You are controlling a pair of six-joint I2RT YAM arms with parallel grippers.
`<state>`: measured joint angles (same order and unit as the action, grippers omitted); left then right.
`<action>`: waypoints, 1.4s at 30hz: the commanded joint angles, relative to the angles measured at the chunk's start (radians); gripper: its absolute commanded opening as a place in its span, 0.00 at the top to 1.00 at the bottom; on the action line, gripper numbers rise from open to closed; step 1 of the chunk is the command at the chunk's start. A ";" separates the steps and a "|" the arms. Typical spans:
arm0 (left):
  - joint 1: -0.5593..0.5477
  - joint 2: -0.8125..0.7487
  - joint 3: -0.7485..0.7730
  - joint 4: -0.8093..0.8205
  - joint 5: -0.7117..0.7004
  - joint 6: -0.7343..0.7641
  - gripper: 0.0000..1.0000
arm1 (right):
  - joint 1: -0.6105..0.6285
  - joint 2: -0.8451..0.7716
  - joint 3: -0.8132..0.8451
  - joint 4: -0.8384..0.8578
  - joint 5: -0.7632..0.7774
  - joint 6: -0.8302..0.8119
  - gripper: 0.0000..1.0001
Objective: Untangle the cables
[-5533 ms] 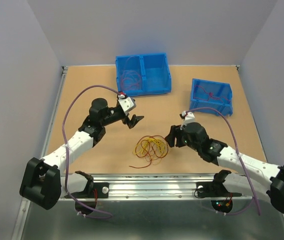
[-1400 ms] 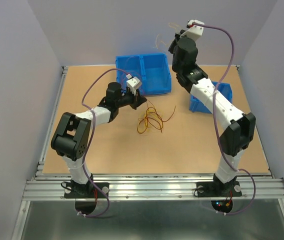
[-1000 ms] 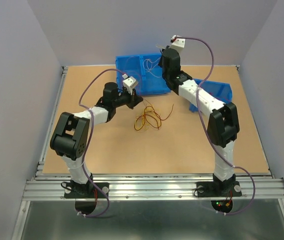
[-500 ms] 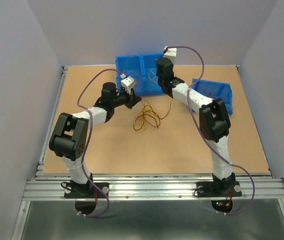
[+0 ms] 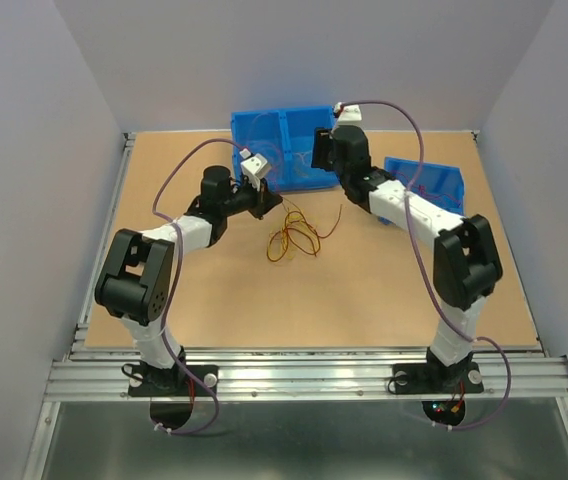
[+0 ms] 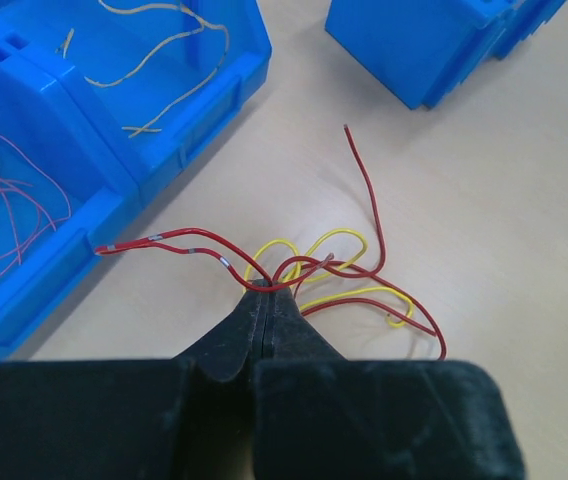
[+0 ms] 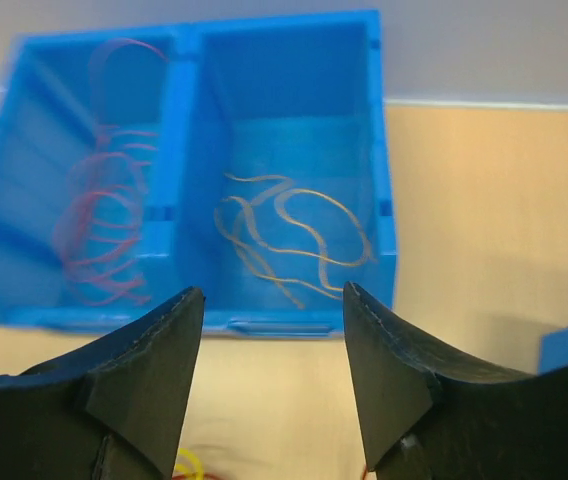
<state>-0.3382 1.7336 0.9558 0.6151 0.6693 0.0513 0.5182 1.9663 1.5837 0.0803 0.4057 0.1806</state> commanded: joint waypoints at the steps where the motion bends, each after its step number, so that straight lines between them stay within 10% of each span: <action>1: 0.002 -0.097 -0.018 0.041 0.049 0.015 1.00 | 0.000 -0.236 -0.183 0.045 -0.218 0.045 0.37; 17: -0.030 -0.333 -0.129 0.038 0.173 0.038 1.00 | 0.083 -0.500 -0.662 0.191 -0.488 0.226 0.35; 42: -0.217 -0.499 -0.189 -0.081 0.055 0.245 1.00 | 0.131 -0.678 -0.788 0.239 -0.154 0.238 0.34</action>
<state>-0.5545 1.2800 0.7784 0.5030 0.7288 0.2699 0.6483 1.2789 0.8135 0.2604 0.1936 0.3931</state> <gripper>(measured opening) 0.025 0.661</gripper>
